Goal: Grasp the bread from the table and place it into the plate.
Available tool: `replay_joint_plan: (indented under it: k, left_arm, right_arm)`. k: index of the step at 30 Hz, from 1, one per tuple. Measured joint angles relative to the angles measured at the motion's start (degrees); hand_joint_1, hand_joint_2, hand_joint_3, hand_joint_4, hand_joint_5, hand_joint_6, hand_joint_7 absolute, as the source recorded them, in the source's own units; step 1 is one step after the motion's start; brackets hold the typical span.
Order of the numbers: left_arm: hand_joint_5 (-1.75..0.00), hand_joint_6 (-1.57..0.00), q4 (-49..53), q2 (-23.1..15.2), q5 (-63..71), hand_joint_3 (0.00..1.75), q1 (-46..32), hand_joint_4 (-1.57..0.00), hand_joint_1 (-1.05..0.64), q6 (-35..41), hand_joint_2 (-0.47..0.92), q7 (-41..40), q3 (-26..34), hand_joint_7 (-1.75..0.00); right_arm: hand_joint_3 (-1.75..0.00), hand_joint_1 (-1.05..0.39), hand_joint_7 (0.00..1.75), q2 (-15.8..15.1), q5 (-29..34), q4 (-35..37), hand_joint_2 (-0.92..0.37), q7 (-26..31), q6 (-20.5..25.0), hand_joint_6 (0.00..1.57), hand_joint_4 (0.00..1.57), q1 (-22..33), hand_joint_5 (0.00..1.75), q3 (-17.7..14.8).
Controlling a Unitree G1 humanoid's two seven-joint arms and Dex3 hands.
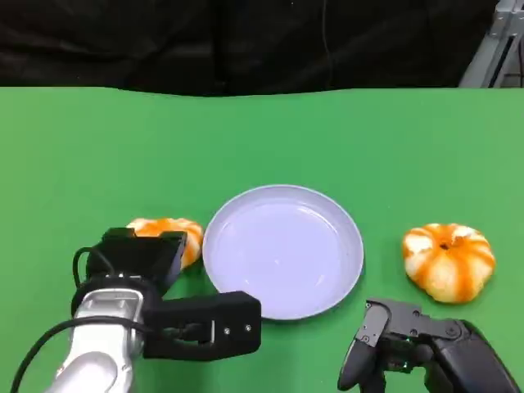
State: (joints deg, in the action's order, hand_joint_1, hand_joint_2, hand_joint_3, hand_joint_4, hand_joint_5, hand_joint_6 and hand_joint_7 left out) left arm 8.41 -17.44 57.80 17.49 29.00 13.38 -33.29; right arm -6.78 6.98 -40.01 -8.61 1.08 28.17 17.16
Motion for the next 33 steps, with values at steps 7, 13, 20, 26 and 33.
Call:
replay_joint_plan:
  k: [7,13,20,26,33]
  left_arm:
    - [-0.65,-0.23,8.1,2.6,-0.7,0.03,0.4,-0.01,-0.63,-4.2,0.92,-16.2,2.2,0.0]
    - [-0.74,-0.26,10.1,3.5,-0.5,0.01,0.4,0.0,-0.65,-3.8,0.9,-20.5,2.2,-0.02]
    - [-0.73,-0.27,10.9,4.3,-0.5,0.01,0.4,0.0,-0.65,-3.6,0.91,-20.7,2.2,-0.02]
    - [-0.72,-0.29,13.1,4.6,-0.6,0.01,0.9,-0.01,-0.64,-3.1,0.9,-20.3,2.0,-0.03]
    - [-0.52,-0.31,19.1,5.6,-2.0,0.0,5.1,-0.15,-0.51,-2.9,0.91,-17.5,2.0,-0.01]
  right_arm:
    - [-1.55,0.09,1.47,-0.1,0.0,-0.2,-0.26,0.0,0.0,0.76,0.88,1.0,1.69,0.1]
    - [-1.54,0.09,1.47,-0.1,0.0,-0.9,-0.26,0.0,0.0,0.76,0.87,1.0,1.69,0.1]
    - [-1.55,0.1,1.47,-0.1,0.0,-1.0,-0.26,0.0,0.0,0.75,0.86,1.0,1.69,0.1]
    - [-1.55,0.09,1.47,-0.1,0.0,-1.5,-0.26,0.0,0.0,0.76,0.86,1.8,1.69,0.2]
    - [-1.57,0.08,1.46,0.0,0.0,-1.8,-0.24,0.1,0.0,0.76,0.86,2.4,1.69,0.5]
